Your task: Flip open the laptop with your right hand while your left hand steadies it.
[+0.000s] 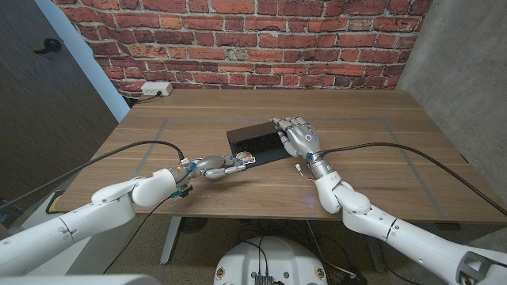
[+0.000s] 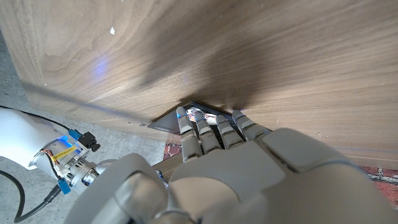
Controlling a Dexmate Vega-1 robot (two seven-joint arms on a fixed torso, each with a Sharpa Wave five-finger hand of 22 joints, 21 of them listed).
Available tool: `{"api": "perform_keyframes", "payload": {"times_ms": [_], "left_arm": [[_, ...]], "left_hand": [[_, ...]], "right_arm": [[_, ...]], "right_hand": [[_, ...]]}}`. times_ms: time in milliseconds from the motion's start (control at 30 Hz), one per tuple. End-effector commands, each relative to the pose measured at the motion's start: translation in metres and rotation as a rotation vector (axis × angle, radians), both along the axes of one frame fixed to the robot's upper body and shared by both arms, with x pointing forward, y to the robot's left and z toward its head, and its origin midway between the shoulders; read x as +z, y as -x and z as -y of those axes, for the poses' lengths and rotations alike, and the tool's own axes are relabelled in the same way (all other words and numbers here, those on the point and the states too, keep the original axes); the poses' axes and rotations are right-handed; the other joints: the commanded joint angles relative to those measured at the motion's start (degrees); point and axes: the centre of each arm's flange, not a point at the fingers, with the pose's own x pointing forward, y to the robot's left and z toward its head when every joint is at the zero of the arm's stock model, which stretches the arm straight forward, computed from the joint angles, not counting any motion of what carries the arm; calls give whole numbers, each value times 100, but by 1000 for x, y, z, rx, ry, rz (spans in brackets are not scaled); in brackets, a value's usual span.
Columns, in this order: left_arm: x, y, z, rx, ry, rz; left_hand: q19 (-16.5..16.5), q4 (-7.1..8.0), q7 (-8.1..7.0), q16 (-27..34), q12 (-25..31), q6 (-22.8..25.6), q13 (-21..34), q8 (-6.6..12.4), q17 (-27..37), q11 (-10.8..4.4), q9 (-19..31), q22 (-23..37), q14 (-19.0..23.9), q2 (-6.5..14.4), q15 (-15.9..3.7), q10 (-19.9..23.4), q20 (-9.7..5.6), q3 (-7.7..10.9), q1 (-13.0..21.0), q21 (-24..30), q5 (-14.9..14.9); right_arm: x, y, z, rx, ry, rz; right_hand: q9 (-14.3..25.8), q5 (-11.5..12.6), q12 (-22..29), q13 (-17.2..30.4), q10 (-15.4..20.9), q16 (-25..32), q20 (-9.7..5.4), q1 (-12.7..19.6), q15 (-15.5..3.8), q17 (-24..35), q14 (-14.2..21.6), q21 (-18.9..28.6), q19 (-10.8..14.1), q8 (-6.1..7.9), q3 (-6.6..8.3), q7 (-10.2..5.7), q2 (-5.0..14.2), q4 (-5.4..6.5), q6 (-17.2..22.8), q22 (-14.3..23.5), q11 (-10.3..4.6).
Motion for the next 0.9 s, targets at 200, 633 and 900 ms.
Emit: {"api": "perform_keyframes", "payload": {"times_ms": [200, 633, 900], "left_arm": [[-3, 3, -2, 16, 28, 10], [-4, 1, -5, 17, 37, 11], [-5, -1, -6, 20, 46, 10]], "left_hand": [[-25, -13, -20, 18, 47, 29, 11, 37, 26, 5, 12, -2, -7, -17, -556, 31, -84, -48, 45, 14, 58], [-21, -17, -23, 21, 45, 33, 11, 39, 26, 3, 11, -3, -2, -19, -560, 22, -82, -47, 41, 16, 64], [-24, -19, -33, 22, 50, 30, 11, 39, 25, 3, 11, -3, 1, -20, -563, 34, -85, -47, 38, 15, 68]], "right_arm": [[23, -5, -1, 6, 80, -13], [53, -7, 8, 3, 154, 27], [72, -13, 5, 14, 208, 33]], "right_hand": [[4, -31, 46, 33, 110, 38, -908, -63, -1125, 5, 92, 59, 38, 33, 41, 4, -41, -20, 90, 10, -5], [2, -41, 54, 41, 170, 47, -903, -92, -1125, 2, 136, 93, 35, 51, 30, -8, -44, -12, 165, -1, -1], [1, -44, 53, 44, 193, 53, -902, -102, -1125, -1, 166, 116, 40, 52, 29, -16, -40, -11, 189, -7, -4]]}}
